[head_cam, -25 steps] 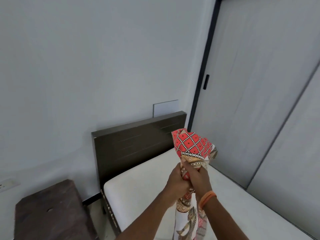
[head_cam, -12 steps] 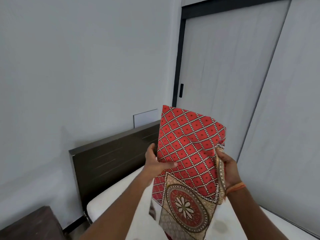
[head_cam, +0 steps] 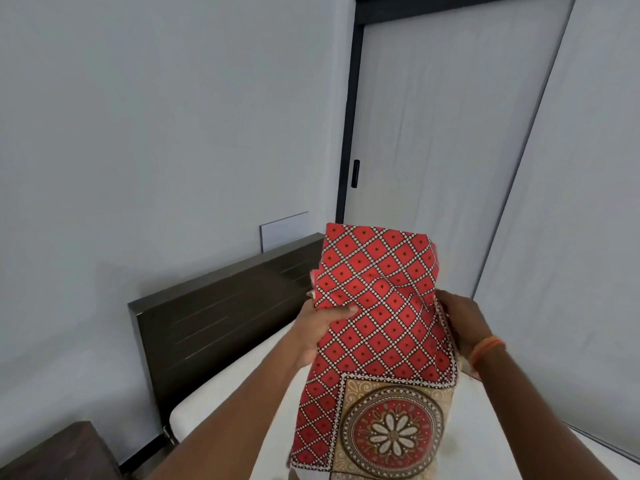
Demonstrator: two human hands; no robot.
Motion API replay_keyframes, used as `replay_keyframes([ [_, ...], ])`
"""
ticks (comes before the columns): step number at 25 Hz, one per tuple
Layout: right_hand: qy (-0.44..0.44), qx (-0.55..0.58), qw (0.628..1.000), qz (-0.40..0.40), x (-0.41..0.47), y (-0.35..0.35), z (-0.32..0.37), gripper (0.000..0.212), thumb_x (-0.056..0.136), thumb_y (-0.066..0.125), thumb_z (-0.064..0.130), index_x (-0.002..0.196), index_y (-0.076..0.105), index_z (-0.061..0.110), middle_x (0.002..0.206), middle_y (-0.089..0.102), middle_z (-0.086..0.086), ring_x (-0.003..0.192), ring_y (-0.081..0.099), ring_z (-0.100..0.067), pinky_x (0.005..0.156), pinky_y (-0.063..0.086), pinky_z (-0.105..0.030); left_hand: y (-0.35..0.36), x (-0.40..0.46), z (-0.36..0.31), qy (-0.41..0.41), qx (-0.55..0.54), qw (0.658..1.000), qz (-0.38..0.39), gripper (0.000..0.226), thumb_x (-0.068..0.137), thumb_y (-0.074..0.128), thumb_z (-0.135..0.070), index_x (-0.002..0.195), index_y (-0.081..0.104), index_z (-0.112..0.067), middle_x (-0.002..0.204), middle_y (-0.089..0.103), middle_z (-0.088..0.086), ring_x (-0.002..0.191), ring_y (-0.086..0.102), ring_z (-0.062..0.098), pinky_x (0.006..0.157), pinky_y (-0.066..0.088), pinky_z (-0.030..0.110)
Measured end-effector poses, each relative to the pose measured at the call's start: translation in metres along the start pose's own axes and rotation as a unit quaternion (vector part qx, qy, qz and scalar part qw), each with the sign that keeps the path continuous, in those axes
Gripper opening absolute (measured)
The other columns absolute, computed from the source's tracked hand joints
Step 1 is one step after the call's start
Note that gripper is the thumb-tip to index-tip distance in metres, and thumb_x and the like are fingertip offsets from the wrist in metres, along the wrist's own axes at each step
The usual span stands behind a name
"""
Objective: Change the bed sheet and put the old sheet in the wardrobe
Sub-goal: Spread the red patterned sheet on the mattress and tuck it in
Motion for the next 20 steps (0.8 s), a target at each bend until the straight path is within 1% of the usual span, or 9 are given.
replay_keyframes([
  [2, -0.078, -0.098, 0.971, -0.202, -0.016, 0.011, 0.006, 0.043, 0.09, 0.061, 0.044, 0.12, 0.061, 0.013, 0.118, 0.062, -0.015, 0.102, 0.062, -0.031, 0.091, 0.047, -0.038, 0.02, 0.009, 0.009, 0.028, 0.024, 0.996, -0.081, 0.043, 0.075, 0.082, -0.008, 0.115, 0.068, -0.015, 0.107, 0.075, 0.008, 0.099, 0.072, 0.029, 0.096, 0.052, 0.055],
  [3, -0.127, -0.045, 0.97, -0.201, -0.026, 0.024, 0.008, 0.043, 0.091, 0.061, 0.045, 0.122, 0.055, 0.016, 0.116, 0.061, -0.012, 0.096, 0.064, -0.025, 0.082, 0.047, -0.034, 0.033, 0.014, 0.016, 0.045, 0.06, 0.991, -0.111, 0.041, 0.073, 0.082, -0.008, 0.112, 0.069, -0.017, 0.103, 0.076, 0.004, 0.095, 0.073, 0.025, 0.094, 0.054, 0.052],
  [5, -0.136, 0.086, 0.986, -0.042, -0.048, 0.055, 0.016, 0.044, 0.091, 0.06, 0.047, 0.126, 0.042, 0.025, 0.109, 0.064, -0.001, 0.086, 0.066, -0.01, 0.071, 0.05, -0.029, 0.06, 0.02, 0.028, 0.083, 0.157, 0.977, -0.118, 0.04, 0.072, 0.08, -0.019, 0.109, 0.069, -0.028, 0.099, 0.076, -0.006, 0.093, 0.072, 0.017, 0.091, 0.056, 0.047],
  [6, -0.13, 0.096, 0.987, 0.021, -0.054, 0.069, 0.018, 0.049, 0.089, 0.062, 0.049, 0.128, 0.041, 0.028, 0.11, 0.064, 0.006, 0.091, 0.065, -0.005, 0.075, 0.05, -0.027, 0.069, 0.021, 0.032, 0.103, 0.204, 0.969, -0.097, 0.04, 0.074, 0.077, -0.027, 0.113, 0.066, -0.032, 0.101, 0.074, -0.01, 0.095, 0.071, 0.012, 0.09, 0.057, 0.043],
  [7, -0.149, 0.073, 0.986, 0.036, -0.054, 0.077, 0.014, 0.053, 0.086, 0.064, 0.051, 0.13, 0.045, 0.03, 0.113, 0.065, 0.011, 0.097, 0.063, -0.003, 0.082, 0.05, -0.027, 0.075, 0.021, 0.034, 0.12, 0.24, 0.961, -0.075, 0.041, 0.079, 0.074, -0.033, 0.118, 0.063, -0.034, 0.105, 0.072, -0.013, 0.099, 0.069, 0.009, 0.09, 0.057, 0.037],
  [10, -0.155, 0.076, 0.983, -0.068, -0.041, 0.082, 0.0, 0.023, 0.093, 0.058, 0.045, 0.109, 0.067, 0.032, 0.1, 0.072, 0.009, 0.094, 0.067, -0.009, 0.093, 0.053, -0.036, 0.072, 0.024, 0.032, 0.12, 0.282, 0.952, -0.028, 0.046, 0.084, 0.075, -0.022, 0.125, 0.056, -0.029, 0.111, 0.07, -0.01, 0.103, 0.066, 0.009, 0.088, 0.055, 0.026],
  [13, -0.101, 0.177, 0.974, -0.1, -0.028, 0.076, -0.008, 0.036, 0.099, 0.048, 0.043, 0.088, 0.073, 0.02, 0.083, 0.075, -0.002, 0.085, 0.07, -0.022, 0.085, 0.056, -0.039, 0.068, 0.024, 0.03, 0.082, 0.208, 0.974, 0.029, 0.057, 0.079, 0.078, -0.008, 0.124, 0.051, -0.031, 0.105, 0.071, -0.008, 0.091, 0.07, 0.006, 0.074, 0.055, 0.02],
  [16, -0.033, 0.251, 0.966, -0.041, -0.022, 0.078, -0.013, 0.052, 0.099, 0.041, 0.052, 0.103, 0.073, 0.011, 0.099, 0.074, -0.013, 0.095, 0.071, -0.027, 0.094, 0.053, -0.043, 0.065, 0.026, 0.034, 0.067, 0.137, 0.988, 0.013, 0.041, 0.084, 0.076, -0.018, 0.117, 0.058, -0.034, 0.102, 0.074, -0.01, 0.091, 0.071, 0.005, 0.077, 0.056, 0.022],
  [20, -0.061, 0.258, 0.964, 0.008, -0.02, 0.076, -0.011, 0.042, 0.092, 0.057, 0.049, 0.11, 0.074, 0.014, 0.107, 0.074, -0.011, 0.102, 0.07, -0.029, 0.096, 0.051, -0.043, 0.072, 0.035, 0.041, 0.09, 0.212, 0.973, -0.01, 0.013, 0.09, 0.068, -0.038, 0.103, 0.067, -0.036, 0.097, 0.075, -0.009, 0.09, 0.072, 0.01, 0.09, 0.057, 0.034],
])
Point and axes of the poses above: each hand's wrist, its own x-axis towards the middle knuckle, its own y-axis out of the palm, z = x × y, the point moved 1 cm from there along x, towards the middle knuckle
